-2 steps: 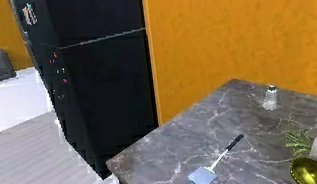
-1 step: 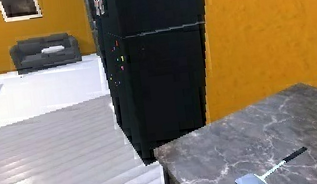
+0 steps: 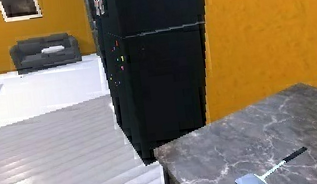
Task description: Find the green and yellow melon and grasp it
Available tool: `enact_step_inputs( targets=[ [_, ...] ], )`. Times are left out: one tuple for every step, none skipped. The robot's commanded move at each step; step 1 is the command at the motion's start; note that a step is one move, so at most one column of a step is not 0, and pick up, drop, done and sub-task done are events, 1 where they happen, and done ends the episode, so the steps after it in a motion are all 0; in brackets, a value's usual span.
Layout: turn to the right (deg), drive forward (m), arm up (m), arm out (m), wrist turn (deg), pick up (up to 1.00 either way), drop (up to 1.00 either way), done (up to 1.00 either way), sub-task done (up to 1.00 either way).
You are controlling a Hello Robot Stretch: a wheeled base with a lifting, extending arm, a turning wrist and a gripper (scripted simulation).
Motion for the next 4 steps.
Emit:
enact_step_inputs(
  targets=[
    [0.0, 0.0, 0.38, 0.0, 0.0, 0.0, 0.0, 0.0, 0.0],
    [0.0, 0.0, 0.0, 0.3, 0.0, 0.0, 0.0, 0.0, 0.0],
    [0.0, 0.0, 0.0, 0.0, 45.0, 0.0, 0.0, 0.0, 0.0],
    [0.0, 0.0, 0.0, 0.0, 45.0, 0.0, 0.0, 0.0, 0.0]
  ],
)
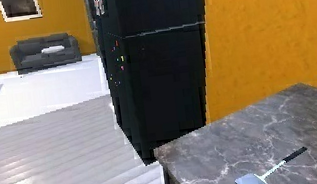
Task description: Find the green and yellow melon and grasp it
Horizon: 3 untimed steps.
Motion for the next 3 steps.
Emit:
enact_step_inputs(
  targets=[
    [0.0, 0.0, 0.0, 0.0, 45.0, 0.0, 0.0, 0.0, 0.0],
    [0.0, 0.0, 0.0, 0.0, 18.0, 0.0, 0.0, 0.0, 0.0],
    [0.0, 0.0, 0.0, 0.0, 0.0, 1.0, 0.0, 0.0, 0.0]
  ],
)
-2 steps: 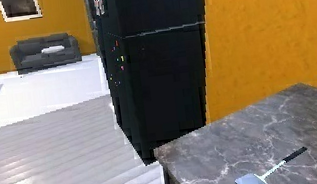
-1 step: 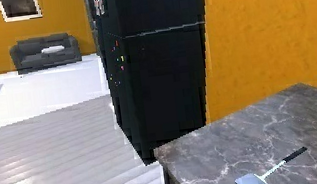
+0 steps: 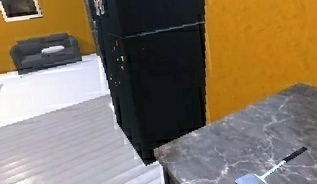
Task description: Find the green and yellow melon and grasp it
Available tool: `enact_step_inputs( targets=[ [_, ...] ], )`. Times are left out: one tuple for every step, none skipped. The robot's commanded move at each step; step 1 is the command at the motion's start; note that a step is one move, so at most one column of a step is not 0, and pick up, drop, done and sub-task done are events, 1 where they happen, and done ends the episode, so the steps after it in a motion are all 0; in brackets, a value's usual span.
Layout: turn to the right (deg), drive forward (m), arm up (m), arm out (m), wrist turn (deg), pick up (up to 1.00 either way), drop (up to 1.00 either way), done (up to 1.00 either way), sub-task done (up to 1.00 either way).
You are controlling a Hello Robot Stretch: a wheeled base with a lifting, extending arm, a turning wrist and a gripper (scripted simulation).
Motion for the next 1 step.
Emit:
enact_step_inputs(
  targets=[
    [0.0, 0.0, 0.0, 0.0, 0.0, 0.0, 0.0, 1.0, 0.0]
  ],
)
